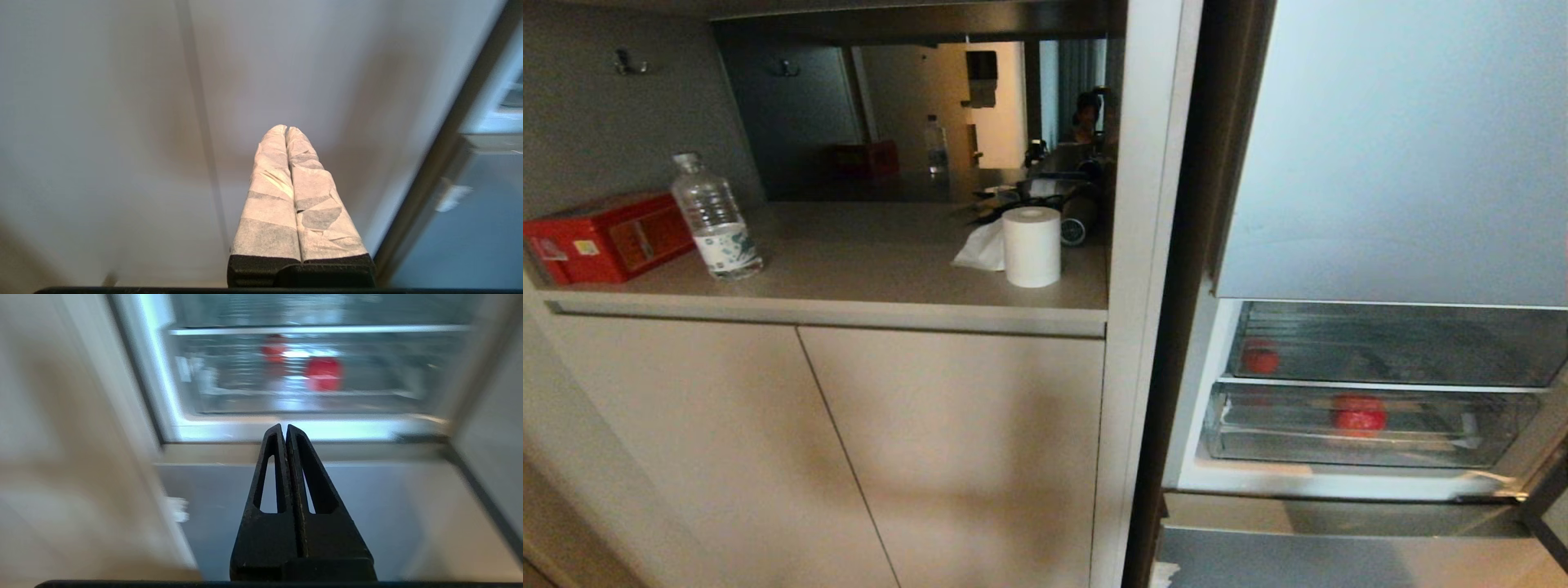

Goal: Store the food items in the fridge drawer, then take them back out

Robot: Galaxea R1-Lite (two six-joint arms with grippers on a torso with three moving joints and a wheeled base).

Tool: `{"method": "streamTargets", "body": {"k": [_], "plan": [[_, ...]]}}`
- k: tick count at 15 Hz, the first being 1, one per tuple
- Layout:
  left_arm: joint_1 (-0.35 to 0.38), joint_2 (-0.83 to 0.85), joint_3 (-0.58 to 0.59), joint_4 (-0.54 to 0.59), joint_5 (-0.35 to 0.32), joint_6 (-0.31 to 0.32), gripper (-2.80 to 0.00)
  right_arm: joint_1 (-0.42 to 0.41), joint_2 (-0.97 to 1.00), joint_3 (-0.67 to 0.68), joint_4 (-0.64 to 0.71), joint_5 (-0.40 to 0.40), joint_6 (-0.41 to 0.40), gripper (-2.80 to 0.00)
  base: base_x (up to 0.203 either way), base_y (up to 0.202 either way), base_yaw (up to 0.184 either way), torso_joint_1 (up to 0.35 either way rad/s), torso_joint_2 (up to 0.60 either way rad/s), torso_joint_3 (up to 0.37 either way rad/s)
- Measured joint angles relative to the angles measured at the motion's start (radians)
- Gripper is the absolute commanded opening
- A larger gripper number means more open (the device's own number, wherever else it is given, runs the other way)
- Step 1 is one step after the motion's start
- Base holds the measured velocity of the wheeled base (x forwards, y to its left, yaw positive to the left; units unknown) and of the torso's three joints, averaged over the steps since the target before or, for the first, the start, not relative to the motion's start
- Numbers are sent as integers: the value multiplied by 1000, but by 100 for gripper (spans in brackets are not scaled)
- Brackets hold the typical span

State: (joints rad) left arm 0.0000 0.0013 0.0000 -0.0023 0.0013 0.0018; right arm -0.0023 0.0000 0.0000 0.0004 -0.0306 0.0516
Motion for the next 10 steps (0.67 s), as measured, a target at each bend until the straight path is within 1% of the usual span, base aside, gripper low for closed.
{"method": "streamTargets", "body": {"k": [1, 5, 6, 10], "plan": [[0, 0, 0, 0, 0, 0, -280, 0, 0, 0, 0, 0, 0, -280, -1, -7, 65, 0, 1, 2], [0, 0, 0, 0, 0, 0, -280, 0, 0, 0, 0, 0, 0, -280, 0, 0, 0, 0, 0, 0], [0, 0, 0, 0, 0, 0, -280, 0, 0, 0, 1, 0, 0, -280, -70, 1, 7, 7, -2, 2], [0, 0, 0, 0, 0, 0, -280, 0, 0, 0, 0, 0, 1, -280, -187, 0, 4, 1, 6, 3]]}}
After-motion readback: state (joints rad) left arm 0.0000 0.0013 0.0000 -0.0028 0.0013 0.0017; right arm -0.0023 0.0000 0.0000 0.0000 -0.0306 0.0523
